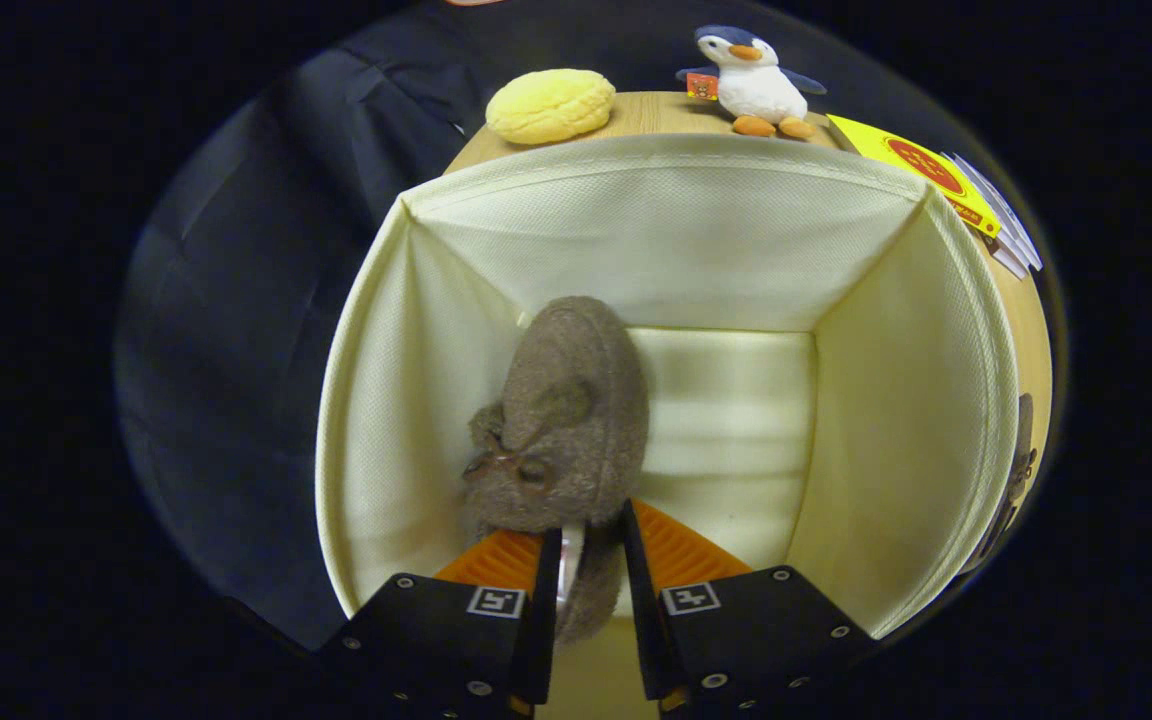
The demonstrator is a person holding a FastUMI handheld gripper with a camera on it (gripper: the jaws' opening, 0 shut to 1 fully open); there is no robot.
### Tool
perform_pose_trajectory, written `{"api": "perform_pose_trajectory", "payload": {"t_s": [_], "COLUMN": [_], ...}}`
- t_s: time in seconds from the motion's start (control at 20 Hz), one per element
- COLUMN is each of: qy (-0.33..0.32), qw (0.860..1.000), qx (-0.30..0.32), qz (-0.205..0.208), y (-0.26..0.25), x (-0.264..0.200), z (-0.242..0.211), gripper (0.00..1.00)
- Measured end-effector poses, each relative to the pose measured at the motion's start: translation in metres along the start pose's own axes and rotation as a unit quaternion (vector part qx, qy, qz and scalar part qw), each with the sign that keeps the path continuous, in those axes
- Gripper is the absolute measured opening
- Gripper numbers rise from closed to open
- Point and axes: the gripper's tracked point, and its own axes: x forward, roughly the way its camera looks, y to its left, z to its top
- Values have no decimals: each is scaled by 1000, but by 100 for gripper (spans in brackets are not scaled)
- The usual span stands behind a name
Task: Open the storage box then place both shoes into the box .Put the left shoe in first, then the right shoe, with the right side of both shoes facing outward in a uniform manner.
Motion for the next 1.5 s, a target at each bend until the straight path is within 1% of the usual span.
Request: {"api": "perform_pose_trajectory", "payload": {"t_s": [0.1,0.25,0.4,0.55,0.6,0.65,0.7,0.8,0.95,1.05,1.15,1.35,1.5], "qy": [-3,-27,-81,-144,-159,-176,-193,-220,-240,-234,-221,-198,-182], "qw": [1000,996,991,984,982,980,978,974,971,971,973,975,977], "qx": [3,13,-3,-8,-11,-13,-12,-7,13,20,28,22,36], "qz": [28,88,108,107,101,91,78,48,-5,-41,-65,-102,-101], "y": [2,5,-21,-68,-88,-111,-134,-188,-265,-314,-355,-412,-431], "x": [-15,-56,-99,-137,-146,-156,-164,-175,-177,-171,-165,-148,-127], "z": [2,10,23,34,35,35,35,31,13,-9,-29,-66,-80], "gripper": [47,60,70,78,84,87,92,97,98,98,98,95,89]}}
